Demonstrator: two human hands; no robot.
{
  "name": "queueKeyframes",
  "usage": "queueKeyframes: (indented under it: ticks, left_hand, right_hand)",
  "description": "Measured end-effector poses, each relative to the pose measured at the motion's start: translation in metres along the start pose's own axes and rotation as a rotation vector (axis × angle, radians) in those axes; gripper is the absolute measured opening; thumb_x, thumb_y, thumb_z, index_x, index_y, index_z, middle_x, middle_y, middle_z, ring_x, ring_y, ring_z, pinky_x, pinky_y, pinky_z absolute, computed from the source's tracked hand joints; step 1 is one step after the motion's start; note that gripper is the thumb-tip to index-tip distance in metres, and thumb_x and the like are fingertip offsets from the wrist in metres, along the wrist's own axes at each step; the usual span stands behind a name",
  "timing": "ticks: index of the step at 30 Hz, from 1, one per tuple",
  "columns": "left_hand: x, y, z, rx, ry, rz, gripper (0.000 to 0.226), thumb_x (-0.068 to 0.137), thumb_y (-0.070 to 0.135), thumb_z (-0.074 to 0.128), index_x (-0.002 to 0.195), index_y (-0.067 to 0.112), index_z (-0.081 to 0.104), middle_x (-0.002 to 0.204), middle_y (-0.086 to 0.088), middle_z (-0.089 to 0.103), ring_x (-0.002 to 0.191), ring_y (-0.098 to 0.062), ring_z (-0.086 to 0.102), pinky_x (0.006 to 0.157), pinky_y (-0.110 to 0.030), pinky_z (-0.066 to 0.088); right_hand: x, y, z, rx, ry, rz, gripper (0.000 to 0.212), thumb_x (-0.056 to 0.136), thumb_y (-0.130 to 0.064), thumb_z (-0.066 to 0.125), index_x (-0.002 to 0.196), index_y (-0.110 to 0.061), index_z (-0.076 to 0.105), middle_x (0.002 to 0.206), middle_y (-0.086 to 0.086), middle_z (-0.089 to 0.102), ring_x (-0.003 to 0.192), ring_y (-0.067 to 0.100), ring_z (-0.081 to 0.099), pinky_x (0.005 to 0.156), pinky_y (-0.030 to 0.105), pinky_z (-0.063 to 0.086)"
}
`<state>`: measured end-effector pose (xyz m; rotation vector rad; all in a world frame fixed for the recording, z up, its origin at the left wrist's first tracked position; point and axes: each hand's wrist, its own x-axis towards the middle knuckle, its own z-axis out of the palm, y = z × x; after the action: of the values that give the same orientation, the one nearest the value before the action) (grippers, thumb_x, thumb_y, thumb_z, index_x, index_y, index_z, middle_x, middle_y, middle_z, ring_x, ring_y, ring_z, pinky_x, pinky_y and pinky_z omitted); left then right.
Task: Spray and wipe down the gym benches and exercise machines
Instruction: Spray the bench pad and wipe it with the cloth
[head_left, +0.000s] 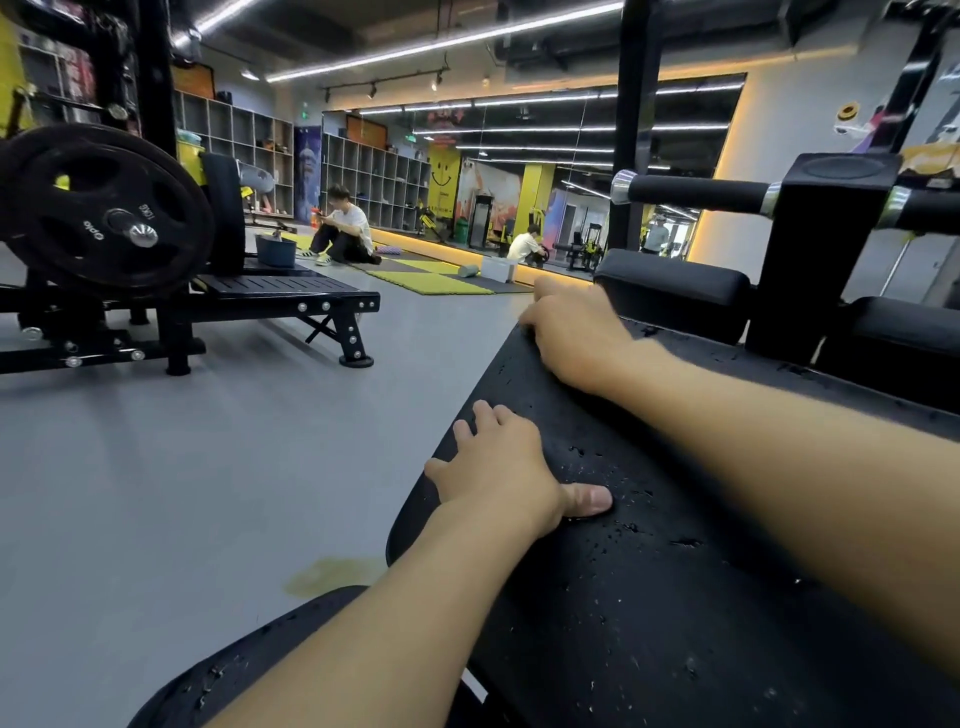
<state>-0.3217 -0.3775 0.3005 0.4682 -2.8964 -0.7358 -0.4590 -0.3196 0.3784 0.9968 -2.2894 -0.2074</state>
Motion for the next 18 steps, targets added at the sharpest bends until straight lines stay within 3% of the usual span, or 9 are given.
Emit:
queueKeyframes:
  ticks: [4, 5, 8, 9, 12, 13, 15, 17, 18]
  left_hand:
    - [-0.004, 0.001, 0.002, -0.085, 0.04, -0.026, 0.125, 0.065, 0.074, 0.077, 0.152, 0.006, 0.019, 0.16, -0.006, 0.021, 0.149, -0.027, 0.023, 0.11, -0.056, 0.033]
    - [-0.006, 0.001, 0.002, -0.118, 0.049, -0.043, 0.123, 0.065, 0.073, 0.077, 0.15, 0.005, 0.02, 0.155, -0.007, 0.024, 0.146, -0.028, 0.027, 0.11, -0.054, 0.034]
    - [-0.012, 0.005, 0.003, -0.179, 0.063, -0.058, 0.111, 0.068, 0.068, 0.078, 0.142, 0.002, 0.029, 0.138, -0.008, 0.028, 0.137, -0.028, 0.038, 0.106, -0.049, 0.042]
    - [-0.012, 0.005, 0.003, -0.196, 0.075, -0.054, 0.11, 0.068, 0.067, 0.08, 0.141, 0.001, 0.03, 0.135, -0.008, 0.027, 0.134, -0.027, 0.041, 0.105, -0.048, 0.044]
    - [-0.011, 0.004, 0.009, -0.251, 0.124, -0.049, 0.117, 0.062, 0.062, 0.086, 0.142, 0.002, 0.025, 0.131, -0.008, 0.028, 0.129, -0.026, 0.046, 0.106, -0.046, 0.045]
    - [-0.011, 0.003, 0.011, -0.277, 0.146, -0.042, 0.116, 0.061, 0.06, 0.087, 0.14, 0.003, 0.024, 0.131, -0.009, 0.028, 0.129, -0.028, 0.046, 0.106, -0.046, 0.045]
    - [-0.012, 0.003, 0.014, -0.311, 0.174, -0.032, 0.107, 0.063, 0.059, 0.087, 0.133, 0.005, 0.027, 0.133, -0.01, 0.029, 0.129, -0.031, 0.046, 0.106, -0.049, 0.043]
    - [-0.013, 0.002, 0.015, -0.327, 0.167, -0.025, 0.105, 0.064, 0.059, 0.086, 0.131, 0.005, 0.027, 0.134, -0.01, 0.029, 0.13, -0.032, 0.044, 0.107, -0.051, 0.042]
    - [-0.013, 0.002, 0.015, -0.328, 0.168, -0.024, 0.106, 0.064, 0.059, 0.086, 0.132, 0.004, 0.027, 0.134, -0.01, 0.029, 0.131, -0.032, 0.044, 0.107, -0.051, 0.042]
  right_hand:
    - [-0.042, -0.034, 0.0, 0.095, -0.148, -0.376, 0.027, 0.097, -0.019, 0.049, 0.113, -0.027, 0.069, 0.102, -0.001, 0.048, 0.09, 0.021, 0.055, 0.081, 0.041, 0.042]
    - [-0.039, -0.023, -0.003, 0.061, -0.126, -0.355, 0.028, 0.098, -0.02, 0.049, 0.117, -0.03, 0.068, 0.106, -0.001, 0.05, 0.093, 0.021, 0.056, 0.08, 0.039, 0.04]
    - [-0.029, -0.002, -0.005, 0.016, 0.02, -0.004, 0.031, 0.097, -0.015, 0.049, 0.117, -0.028, 0.069, 0.113, 0.003, 0.051, 0.098, 0.028, 0.055, 0.082, 0.039, 0.035]
    - [-0.034, -0.012, -0.004, 0.031, 0.021, -0.011, 0.028, 0.097, -0.015, 0.049, 0.113, -0.026, 0.069, 0.112, 0.003, 0.049, 0.096, 0.029, 0.055, 0.084, 0.039, 0.037]
    - [-0.066, -0.048, -0.004, 0.112, -0.112, -0.328, 0.02, 0.099, -0.023, 0.048, 0.103, -0.027, 0.067, 0.099, -0.003, 0.043, 0.083, 0.022, 0.054, 0.08, 0.042, 0.044]
    - [-0.07, -0.041, -0.009, 0.109, -0.127, -0.355, 0.021, 0.1, -0.025, 0.047, 0.107, -0.03, 0.067, 0.098, -0.005, 0.042, 0.084, 0.021, 0.054, 0.079, 0.04, 0.043]
    - [-0.061, -0.008, -0.015, 0.028, -0.028, -0.194, 0.03, 0.101, -0.023, 0.047, 0.122, -0.035, 0.066, 0.105, -0.002, 0.048, 0.094, 0.024, 0.056, 0.077, 0.036, 0.036]
    - [-0.061, 0.008, -0.017, -0.023, 0.061, 0.053, 0.032, 0.1, -0.019, 0.048, 0.123, -0.031, 0.067, 0.111, 0.003, 0.05, 0.097, 0.029, 0.055, 0.074, 0.036, 0.029]
    - [-0.067, 0.002, -0.015, -0.004, 0.066, 0.059, 0.031, 0.098, -0.017, 0.049, 0.12, -0.028, 0.068, 0.111, 0.004, 0.049, 0.096, 0.03, 0.055, 0.074, 0.036, 0.03]
